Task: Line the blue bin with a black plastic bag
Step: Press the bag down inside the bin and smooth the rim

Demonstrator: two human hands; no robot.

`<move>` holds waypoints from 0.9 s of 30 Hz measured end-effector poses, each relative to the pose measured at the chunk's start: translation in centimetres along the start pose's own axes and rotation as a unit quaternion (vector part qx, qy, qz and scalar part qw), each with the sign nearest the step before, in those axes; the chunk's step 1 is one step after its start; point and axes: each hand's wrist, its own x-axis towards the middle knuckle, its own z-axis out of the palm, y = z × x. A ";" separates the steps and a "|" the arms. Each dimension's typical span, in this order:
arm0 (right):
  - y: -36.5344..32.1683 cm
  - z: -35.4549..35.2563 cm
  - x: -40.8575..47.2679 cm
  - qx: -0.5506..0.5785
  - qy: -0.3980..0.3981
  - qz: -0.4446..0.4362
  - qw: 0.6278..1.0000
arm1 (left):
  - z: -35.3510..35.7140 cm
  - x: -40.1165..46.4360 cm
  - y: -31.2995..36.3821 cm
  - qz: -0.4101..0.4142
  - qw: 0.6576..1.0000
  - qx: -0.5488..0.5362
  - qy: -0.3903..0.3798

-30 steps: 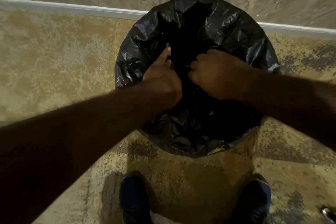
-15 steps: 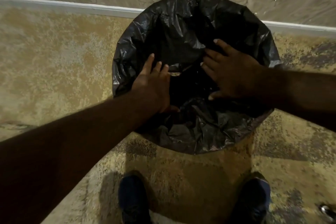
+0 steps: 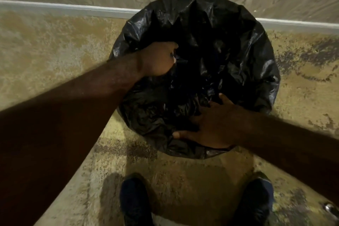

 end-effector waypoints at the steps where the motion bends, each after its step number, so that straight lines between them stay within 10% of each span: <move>1: 0.0 -0.2 -0.5 0.004 0.030 -0.006 1.000 | -0.3 -0.3 0.3 0.005 1.000 -0.022 0.008; 5: 0.3 -1.0 -2.8 0.018 0.305 -0.016 0.952 | -1.4 -4.4 1.2 0.089 0.992 -0.033 0.081; 12: 3.2 2.9 -4.4 0.272 0.658 0.181 0.679 | -0.2 -11.4 -0.2 -0.041 0.928 -0.016 0.370; 16: 3.7 4.0 -3.9 0.574 0.582 0.200 0.540 | 1.3 -12.2 -1.9 -0.151 0.875 -0.185 0.422; 18: 3.1 4.6 -3.5 0.646 0.504 0.214 0.531 | 1.8 -12.1 -2.2 -0.178 0.846 -0.296 0.406; 27: 1.3 5.5 -2.1 0.763 0.498 0.114 0.396 | 2.6 -12.5 -1.9 -0.175 0.873 -0.220 0.399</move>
